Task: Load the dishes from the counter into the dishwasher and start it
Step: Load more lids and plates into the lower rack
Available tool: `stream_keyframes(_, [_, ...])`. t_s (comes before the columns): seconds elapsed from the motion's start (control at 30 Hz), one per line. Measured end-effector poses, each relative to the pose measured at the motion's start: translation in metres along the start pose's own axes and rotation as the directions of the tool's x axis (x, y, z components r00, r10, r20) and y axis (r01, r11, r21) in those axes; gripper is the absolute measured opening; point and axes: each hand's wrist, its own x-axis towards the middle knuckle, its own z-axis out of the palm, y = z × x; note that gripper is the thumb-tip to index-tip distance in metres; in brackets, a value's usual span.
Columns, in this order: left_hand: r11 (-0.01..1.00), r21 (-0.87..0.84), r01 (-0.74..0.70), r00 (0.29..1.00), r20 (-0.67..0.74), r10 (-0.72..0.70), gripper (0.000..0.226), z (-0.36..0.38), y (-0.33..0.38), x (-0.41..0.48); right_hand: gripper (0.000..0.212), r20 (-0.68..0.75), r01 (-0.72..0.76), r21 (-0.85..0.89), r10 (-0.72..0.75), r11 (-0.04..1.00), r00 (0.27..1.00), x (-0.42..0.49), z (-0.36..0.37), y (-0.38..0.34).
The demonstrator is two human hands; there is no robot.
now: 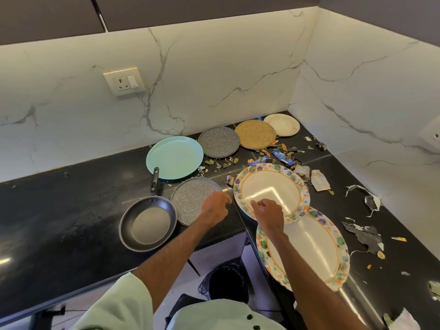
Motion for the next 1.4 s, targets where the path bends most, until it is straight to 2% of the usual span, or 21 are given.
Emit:
stream_keyframes(0.2, [0.997, 0.021, 0.077, 0.997, 0.006, -0.077, 0.023, 0.000, -0.021, -0.005, 0.032, 0.093, 0.024, -0.017, -0.022, 1.000, 0.995, 0.002, 0.014, -0.002])
stream_keyframes(0.37, [0.989, 0.026, 0.147, 0.988, 0.031, -0.148, 0.031, -0.004, -0.041, 0.002, 0.024, 0.197, 0.020, -0.025, -0.015, 0.999, 0.980, 0.010, 0.031, -0.012])
stream_keyframes(0.5, [0.982, 0.121, 0.143, 0.980, 0.123, -0.157, 0.035, 0.002, -0.059, 0.011, 0.022, 0.239, 0.026, -0.006, -0.024, 1.000, 0.971, 0.018, 0.046, -0.021])
stream_keyframes(0.63, [0.975, 0.212, 0.063, 0.961, 0.251, -0.116, 0.053, 0.021, -0.071, 0.019, 0.012, 0.257, 0.011, 0.016, -0.015, 1.000, 0.966, 0.022, 0.057, -0.029])
stream_keyframes(0.77, [0.957, 0.272, -0.097, 0.942, 0.335, 0.001, 0.072, 0.032, -0.072, 0.032, 0.012, 0.240, -0.029, -0.012, 0.031, 1.000, 0.970, 0.022, 0.061, -0.035])
stream_keyframes(0.97, [0.934, 0.274, -0.228, 0.931, 0.341, 0.127, 0.076, 0.037, -0.076, 0.055, 0.009, 0.212, -0.149, 0.043, 0.136, 0.988, 0.968, 0.017, 0.067, -0.037])
stream_keyframes(1.3, [0.900, 0.281, -0.334, 0.887, 0.417, 0.199, 0.078, 0.027, -0.081, 0.071, 0.010, 0.124, -0.269, 0.089, 0.257, 0.959, 0.958, 0.002, 0.077, -0.044])
stream_keyframes(1.4, [0.900, 0.246, -0.360, 0.885, 0.397, 0.246, 0.068, 0.025, -0.085, 0.070, 0.010, 0.116, -0.285, 0.101, 0.274, 0.953, 0.955, -0.003, 0.078, -0.053])
